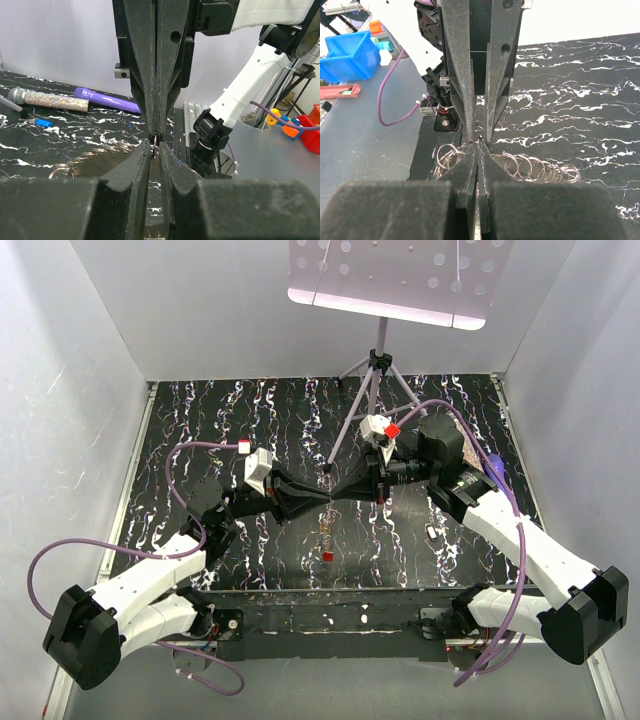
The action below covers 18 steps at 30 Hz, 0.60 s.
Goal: Put the keys on the keyring
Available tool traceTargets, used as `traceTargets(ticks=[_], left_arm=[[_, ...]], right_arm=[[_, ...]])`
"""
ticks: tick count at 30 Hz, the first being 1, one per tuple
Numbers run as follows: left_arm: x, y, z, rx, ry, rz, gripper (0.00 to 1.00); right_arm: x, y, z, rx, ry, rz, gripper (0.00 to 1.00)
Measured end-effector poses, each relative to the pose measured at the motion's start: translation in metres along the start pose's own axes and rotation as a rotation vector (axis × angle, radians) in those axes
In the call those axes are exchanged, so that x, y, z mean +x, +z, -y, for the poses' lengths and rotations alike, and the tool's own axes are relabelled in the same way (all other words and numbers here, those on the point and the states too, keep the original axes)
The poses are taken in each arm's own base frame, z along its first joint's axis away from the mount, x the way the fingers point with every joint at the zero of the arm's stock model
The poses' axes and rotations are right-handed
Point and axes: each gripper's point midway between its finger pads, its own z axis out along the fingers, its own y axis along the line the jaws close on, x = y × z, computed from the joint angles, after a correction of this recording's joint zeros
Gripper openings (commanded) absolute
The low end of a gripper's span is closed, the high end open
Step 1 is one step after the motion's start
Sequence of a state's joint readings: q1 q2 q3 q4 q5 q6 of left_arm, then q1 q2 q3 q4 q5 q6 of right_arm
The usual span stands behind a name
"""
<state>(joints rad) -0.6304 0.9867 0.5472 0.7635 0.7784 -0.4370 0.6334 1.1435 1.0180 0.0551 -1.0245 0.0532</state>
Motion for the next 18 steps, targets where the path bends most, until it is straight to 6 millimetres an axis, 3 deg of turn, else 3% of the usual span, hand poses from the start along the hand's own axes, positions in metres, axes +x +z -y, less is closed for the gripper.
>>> traceTargets(ticks=[5,9,18], left_arm=[[0.0020,0.0008,0.0004,0.007,0.000,-0.011,0.11],[0.0020,0.0008,0.0012,0.013,0.005,-0.014,0.00],[0.0044,0.0026,0.0027,0.034,-0.003,-0.037,0.03]], right_arm=[[0.0007,0.0003,0.0007,0.000,0.003,-0.001,0.01],[0.0008,0.0003,0.0000,-0.004,0.003,-0.002,0.01],[0.0011,-0.0006,-0.0008,-0.010,0.005,-0.003,0.01]])
